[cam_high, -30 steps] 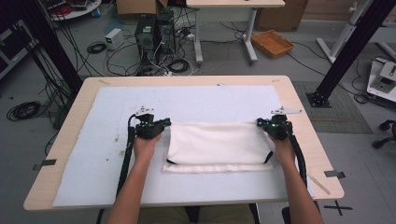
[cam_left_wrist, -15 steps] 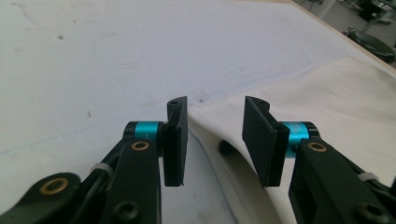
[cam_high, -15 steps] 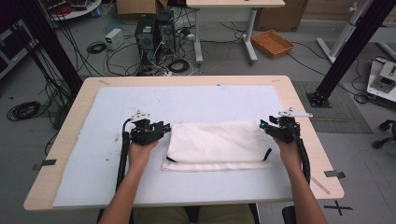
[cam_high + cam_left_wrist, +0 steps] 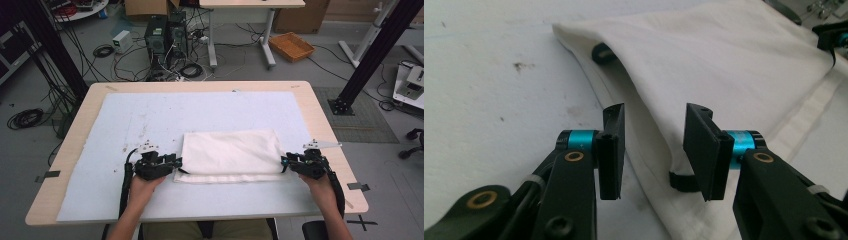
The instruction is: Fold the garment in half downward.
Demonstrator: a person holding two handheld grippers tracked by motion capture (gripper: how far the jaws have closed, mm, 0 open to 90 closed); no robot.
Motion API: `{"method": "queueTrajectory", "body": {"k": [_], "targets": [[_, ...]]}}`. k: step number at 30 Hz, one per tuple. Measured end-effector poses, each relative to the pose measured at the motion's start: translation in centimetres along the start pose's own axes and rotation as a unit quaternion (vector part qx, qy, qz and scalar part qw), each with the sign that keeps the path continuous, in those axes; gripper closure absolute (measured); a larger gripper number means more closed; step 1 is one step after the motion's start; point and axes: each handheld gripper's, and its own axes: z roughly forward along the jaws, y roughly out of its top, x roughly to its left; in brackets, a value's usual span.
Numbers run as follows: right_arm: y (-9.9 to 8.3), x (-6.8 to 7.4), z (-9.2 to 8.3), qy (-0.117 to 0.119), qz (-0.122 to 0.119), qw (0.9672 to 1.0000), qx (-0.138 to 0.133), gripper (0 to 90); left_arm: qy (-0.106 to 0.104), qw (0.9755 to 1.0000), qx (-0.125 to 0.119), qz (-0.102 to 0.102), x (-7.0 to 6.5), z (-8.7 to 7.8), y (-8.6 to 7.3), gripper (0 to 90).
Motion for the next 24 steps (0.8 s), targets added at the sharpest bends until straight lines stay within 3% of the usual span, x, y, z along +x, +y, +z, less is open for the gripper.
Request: {"method": "queueTrajectory", "body": {"k": [5, 6, 8, 11, 13, 15, 19, 24], "targets": [[0.1, 0.3, 0.2, 0.004, -0.012, 0.9999, 0.009, 78.9, -0.009, 1.0000, -0.001, -0.004, -0.2, 0.1, -0.1, 63.7], [0.1, 0.4, 0.2, 0.008, -0.021, 0.9997, 0.009, 81.5, -0.018, 0.9998, 0.001, -0.004, -0.3, 0.2, -0.1, 63.7], [0.1, 0.6, 0.1, 0.008, -0.027, 0.9996, 0.009, 82.2, -0.024, 0.9997, -0.001, -0.002, -0.5, 0.3, -0.1, 63.6], [0.1, 0.6, 0.1, 0.009, -0.030, 0.9995, 0.007, 82.5, -0.016, 0.9998, 0.001, 0.007, -0.8, 0.6, -0.2, 65.9], [0.1, 0.6, 0.0, 0.009, -0.030, 0.9995, 0.007, 82.7, -0.012, 0.9996, -0.007, 0.024, -1.1, 0.5, -0.1, 79.5], [0.1, 0.7, -0.2, 0.007, -0.035, 0.9994, 0.001, 82.9, -0.009, 0.9991, -0.014, 0.038, -1.4, 0.3, 0.0, 86.9], [0.2, 1.0, -0.8, 0.005, -0.045, 0.9989, -0.011, 83.4, -0.017, 0.9981, -0.025, 0.054, -1.7, -0.3, 0.2, 87.4], [0.2, 1.5, -1.8, 0.006, -0.058, 0.9977, -0.034, 83.7, -0.034, 0.9972, -0.044, 0.049, -1.5, -1.4, 0.3, 87.5]]}}
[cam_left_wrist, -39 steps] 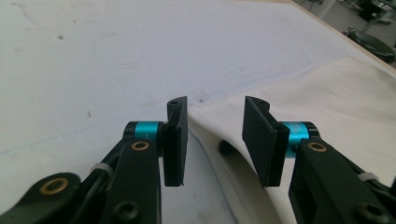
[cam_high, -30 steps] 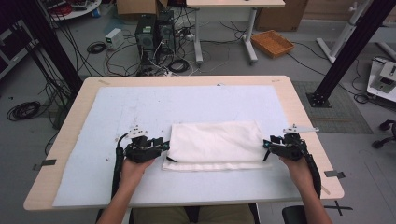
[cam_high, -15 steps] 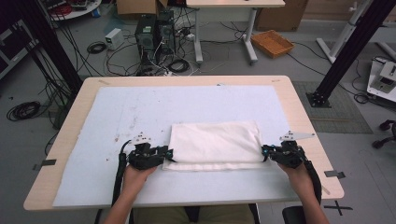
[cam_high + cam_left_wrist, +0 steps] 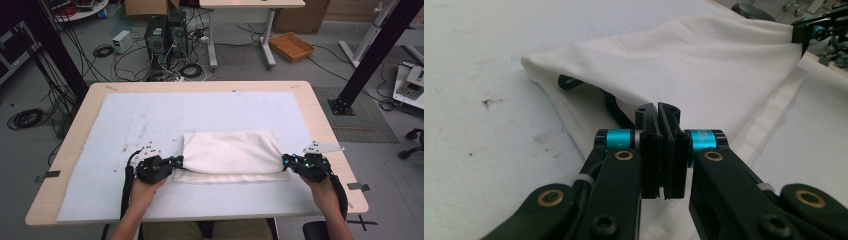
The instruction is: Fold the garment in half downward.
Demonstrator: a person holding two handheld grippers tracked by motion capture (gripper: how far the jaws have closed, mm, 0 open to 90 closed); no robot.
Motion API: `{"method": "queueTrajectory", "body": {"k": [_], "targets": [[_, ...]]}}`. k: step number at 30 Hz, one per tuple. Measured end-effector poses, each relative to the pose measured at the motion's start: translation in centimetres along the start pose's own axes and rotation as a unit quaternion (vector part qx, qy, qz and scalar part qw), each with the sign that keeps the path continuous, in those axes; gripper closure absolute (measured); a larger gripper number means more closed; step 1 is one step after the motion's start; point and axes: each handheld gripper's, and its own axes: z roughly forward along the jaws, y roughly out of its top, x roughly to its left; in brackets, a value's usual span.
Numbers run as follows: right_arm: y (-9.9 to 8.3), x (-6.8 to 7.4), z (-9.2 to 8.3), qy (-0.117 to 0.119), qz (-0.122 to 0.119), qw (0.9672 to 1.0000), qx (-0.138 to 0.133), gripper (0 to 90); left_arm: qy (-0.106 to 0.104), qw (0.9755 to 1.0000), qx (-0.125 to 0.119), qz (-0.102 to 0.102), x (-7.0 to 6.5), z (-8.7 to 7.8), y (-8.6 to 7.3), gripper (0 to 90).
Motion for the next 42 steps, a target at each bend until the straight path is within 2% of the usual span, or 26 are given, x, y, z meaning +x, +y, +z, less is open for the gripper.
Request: {"method": "queueTrajectory", "body": {"k": [5, 7, 9, 11, 16, 21, 25, 26, 27, 28, 29, 30, 32, 35, 36, 38, 39, 40, 41, 42], "targets": [[-0.4, 0.4, -1.5, 0.014, 0.007, 0.9996, -0.023, 83.8, -0.015, 0.9998, -0.011, 0.005, -0.4, -1.3, -0.3, 87.5], [-0.7, 0.5, -2.0, 0.018, 0.008, 0.9995, -0.024, 83.8, -0.018, 0.9998, -0.006, 0.008, -0.5, -1.9, -0.5, 87.5], [-1.3, 0.6, -2.4, 0.022, 0.011, 0.9995, -0.019, 83.8, -0.019, 0.9998, 0.003, 0.008, -0.5, -2.3, -1.0, 87.5], [-1.9, 0.5, -2.4, 0.019, 0.010, 0.9997, -0.009, 83.8, -0.010, 0.9997, 0.019, 0.010, -0.5, -2.3, -1.6, 87.4], [-2.8, -0.6, -1.7, 0.004, 0.020, 0.9998, 0.008, 83.7, 0.003, 0.9988, 0.047, 0.016, -0.3, -1.7, -2.2, 87.3], [-3.3, -0.6, -0.8, 0.016, 0.021, 0.9988, 0.042, 83.5, 0.003, 0.9966, 0.079, 0.024, -0.7, -0.9, -2.6, 87.2], [-3.4, -0.3, -0.6, 0.015, 0.014, 0.9980, 0.059, 83.2, 0.003, 0.9961, 0.085, 0.022, -0.8, -0.8, -2.6, 86.9], [-3.3, -0.4, -0.8, 0.019, 0.019, 0.9980, 0.057, 74.2, 0.000, 0.9962, 0.085, 0.020, -0.8, -0.9, -2.6, 81.5], [-3.2, -0.5, -0.9, 0.019, 0.022, 0.9983, 0.050, 65.7, 0.000, 0.9971, 0.075, 0.014, -0.7, -0.9, -2.5, 75.4], [-3.1, -0.6, -1.1, 0.013, 0.033, 0.9987, 0.036, 59.4, 0.001, 0.9981, 0.061, 0.005, -0.7, -1.0, -2.3, 63.2], [-3.0, -0.7, -1.2, 0.012, 0.045, 0.9986, 0.024, 56.9, 0.001, 0.9987, 0.051, 0.004, -0.6, -1.1, -2.2, 57.1], [-2.8, -0.8, -1.3, 0.009, 0.050, 0.9986, 0.015, 52.3, 0.005, 0.9993, 0.037, 0.006, -0.7, -1.3, -1.9, 55.5], [-2.4, -0.9, -1.2, -0.002, 0.066, 0.9978, -0.001, 49.3, 0.020, 0.9997, 0.011, 0.013, -0.7, -1.6, -1.4, 47.0], [-1.9, -0.7, 0.3, -0.012, 0.064, 0.9977, 0.020, 48.0, 0.039, 0.9990, -0.020, 0.012, -0.5, -1.9, -1.1, 41.0], [-1.8, -0.5, 1.0, -0.010, 0.060, 0.9976, 0.034, 49.9, 0.046, 0.9985, -0.028, 0.010, -0.4, -2.0, -1.0, 38.5], [-1.8, -0.1, 2.1, -0.014, 0.042, 0.9972, 0.061, 60.8, 0.051, 0.9981, -0.032, 0.011, -0.2, -2.1, -1.0, 35.5], [-1.8, 0.0, 2.1, -0.008, 0.039, 0.9975, 0.058, 69.6, 0.065, 0.9972, -0.037, 0.008, 0.0, -2.2, -1.1, 33.0], [-1.7, 0.1, 2.1, -0.006, 0.033, 0.9976, 0.061, 75.8, 0.070, 0.9967, -0.040, 0.006, 0.2, -2.3, -1.1, 31.9], [-1.7, 0.2, 2.0, -0.013, 0.023, 0.9976, 0.064, 83.4, 0.074, 0.9963, -0.043, 0.002, 0.4, -2.4, -1.2, 31.2], [-1.8, 0.4, 2.0, -0.022, 0.011, 0.9974, 0.068, 85.2, 0.083, 0.9955, -0.045, -0.001, 0.6, -2.5, -1.2, 29.4]]}}
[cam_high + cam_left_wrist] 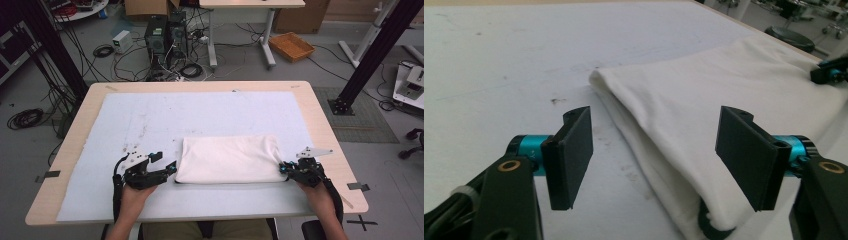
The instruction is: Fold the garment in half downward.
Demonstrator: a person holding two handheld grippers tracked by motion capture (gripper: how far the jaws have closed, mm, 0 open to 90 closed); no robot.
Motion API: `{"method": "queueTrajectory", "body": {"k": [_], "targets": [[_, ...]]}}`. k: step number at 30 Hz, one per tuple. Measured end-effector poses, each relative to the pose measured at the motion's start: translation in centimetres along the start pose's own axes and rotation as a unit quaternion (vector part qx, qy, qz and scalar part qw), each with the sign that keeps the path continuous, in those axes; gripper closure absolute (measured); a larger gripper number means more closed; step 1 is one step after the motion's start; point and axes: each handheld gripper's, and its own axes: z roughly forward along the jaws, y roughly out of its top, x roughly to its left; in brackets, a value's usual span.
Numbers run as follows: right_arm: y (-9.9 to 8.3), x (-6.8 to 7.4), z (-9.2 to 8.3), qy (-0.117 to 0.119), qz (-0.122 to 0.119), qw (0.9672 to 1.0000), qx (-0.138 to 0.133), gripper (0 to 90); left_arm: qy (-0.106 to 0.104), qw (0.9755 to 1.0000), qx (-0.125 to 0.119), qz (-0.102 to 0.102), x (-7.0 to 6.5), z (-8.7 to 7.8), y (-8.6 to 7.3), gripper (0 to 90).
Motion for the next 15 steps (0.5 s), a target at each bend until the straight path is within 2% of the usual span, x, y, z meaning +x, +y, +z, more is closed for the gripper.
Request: {"method": "queueTrajectory", "body": {"k": [2, 3, 4, 5, 6, 7, 8, 9, 11, 12, 13, 15], "targets": [[-0.1, 0.0, -0.2, -0.013, -0.003, 0.9999, 0.002, 85.7, 0.007, 1.0000, 0.000, 0.002, 0.3, -0.1, -0.1, 25.1], [-0.1, 0.0, -0.2, -0.010, -0.003, 0.9999, -0.001, 85.2, 0.007, 1.0000, -0.002, 0.001, 0.3, -0.1, -0.2, 24.5], [-0.2, 0.0, -0.3, -0.004, -0.004, 1.0000, -0.005, 79.0, 0.007, 1.0000, -0.004, 0.000, 0.4, -0.1, -0.2, 24.5], [-0.2, 0.0, -0.3, -0.004, -0.004, 0.9999, -0.013, 60.8, 0.009, 0.9999, -0.005, 0.000, 0.4, -0.2, -0.3, 24.5], [-0.2, 0.0, -0.3, -0.004, -0.004, 0.9999, -0.013, 60.8, 0.009, 0.9999, -0.005, 0.000, 0.4, -0.2, -0.3, 24.5], [-0.2, 0.0, -0.6, -0.022, 0.009, 0.9989, -0.040, 34.8, 0.011, 0.9999, -0.008, 0.005, 0.5, -0.1, -0.2, 24.5], [-0.2, 0.0, -0.6, -0.022, 0.009, 0.9989, -0.040, 34.8, 0.011, 0.9999, -0.008, 0.005, 0.5, -0.1, -0.2, 24.5], [0.2, -0.1, -1.2, -0.029, 0.011, 0.9970, -0.071, 28.1, 0.016, 0.9997, -0.015, 0.011, 0.7, 0.0, -0.1, 24.5], [0.8, -0.1, -1.6, -0.034, 0.001, 0.9950, -0.094, 21.9, 0.023, 0.9992, -0.026, 0.018, 1.1, 0.1, 0.2, 24.5], [0.8, -0.1, -1.6, -0.034, 0.001, 0.9950, -0.094, 21.9, 0.023, 0.9992, -0.026, 0.018, 1.1, 0.1, 0.2, 24.5], [1.7, -0.3, -1.8, -0.031, -0.010, 0.9931, -0.112, 20.4, 0.029, 0.9988, -0.032, 0.021, 1.3, 0.0, 0.5, 24.5], [2.8, -0.5, -1.8, -0.023, -0.030, 0.9918, -0.122, 20.4, 0.036, 0.9979, -0.048, 0.027, 2.1, -0.1, 1.1, 24.5]]}}
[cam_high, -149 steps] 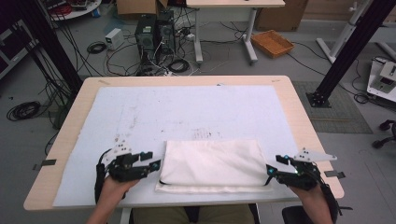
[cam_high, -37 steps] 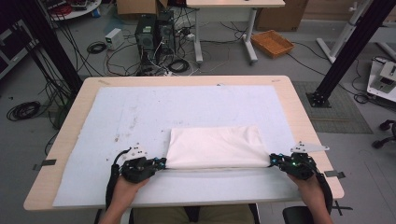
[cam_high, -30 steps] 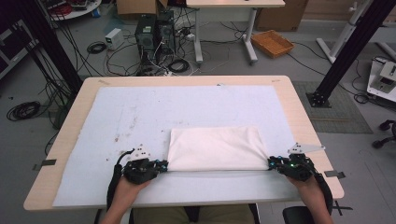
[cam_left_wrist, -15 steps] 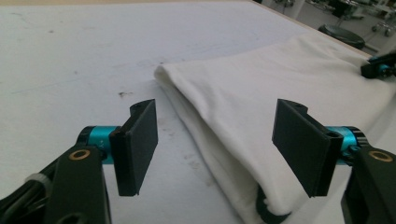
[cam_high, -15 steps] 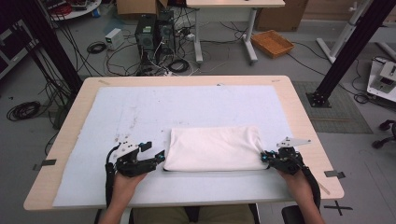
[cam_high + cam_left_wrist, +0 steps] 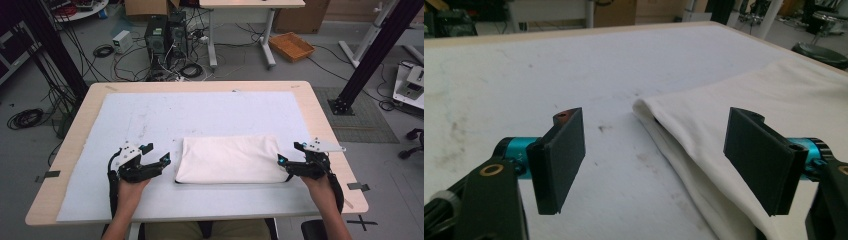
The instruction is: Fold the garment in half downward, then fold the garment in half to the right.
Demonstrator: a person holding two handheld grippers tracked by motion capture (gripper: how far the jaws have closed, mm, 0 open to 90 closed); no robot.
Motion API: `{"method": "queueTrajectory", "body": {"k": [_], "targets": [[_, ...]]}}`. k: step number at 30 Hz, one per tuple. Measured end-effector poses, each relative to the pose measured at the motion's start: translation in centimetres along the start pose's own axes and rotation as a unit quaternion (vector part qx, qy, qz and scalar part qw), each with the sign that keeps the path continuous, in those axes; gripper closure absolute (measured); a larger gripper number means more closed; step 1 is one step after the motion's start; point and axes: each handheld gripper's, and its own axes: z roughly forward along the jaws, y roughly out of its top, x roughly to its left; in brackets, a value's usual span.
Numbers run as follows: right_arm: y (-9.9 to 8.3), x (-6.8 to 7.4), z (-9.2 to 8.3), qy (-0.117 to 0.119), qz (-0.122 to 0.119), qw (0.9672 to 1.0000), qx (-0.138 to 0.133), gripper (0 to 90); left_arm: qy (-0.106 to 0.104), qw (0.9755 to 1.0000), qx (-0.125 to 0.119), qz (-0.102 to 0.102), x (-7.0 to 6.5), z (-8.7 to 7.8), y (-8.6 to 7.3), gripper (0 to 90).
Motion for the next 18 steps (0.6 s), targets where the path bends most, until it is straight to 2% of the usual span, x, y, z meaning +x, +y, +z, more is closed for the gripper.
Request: {"method": "queueTrajectory", "body": {"k": [1, 5, 7, 10, 12, 14, 18], "targets": [[0.7, -0.2, 0.3, 0.002, -0.008, 1.0000, -0.003, 20.4, -0.001, 1.0000, -0.005, -0.002, 0.3, 0.0, 0.2, 24.5], [1.9, -0.7, 1.3, 0.007, 0.006, 0.9999, -0.015, 20.4, -0.008, 0.9999, -0.010, -0.009, 1.1, -0.3, 0.4, 24.5], [1.7, -0.5, 1.5, 0.006, 0.005, 0.9999, -0.009, 20.4, -0.014, 0.9998, -0.010, -0.006, 1.2, -0.6, 0.4, 24.5], [1.1, -0.4, 1.2, 0.027, -0.002, 0.9996, -0.006, 20.3, -0.017, 0.9998, -0.010, -0.008, 1.3, -0.9, 0.2, 24.5], [0.8, -0.4, 1.0, 0.032, -0.001, 0.9995, -0.002, 20.3, -0.020, 0.9997, -0.007, -0.015, 1.1, -0.9, 0.2, 24.5], [0.6, -0.5, 0.6, 0.029, 0.000, 0.9996, -0.002, 20.3, -0.022, 0.9996, -0.007, -0.015, 1.1, -0.9, 0.2, 24.5], [0.3, -0.7, -0.1, 0.018, 0.006, 0.9997, -0.013, 20.3, -0.040, 0.9990, 0.015, -0.010, 0.3, -0.5, 0.5, 24.5]]}}
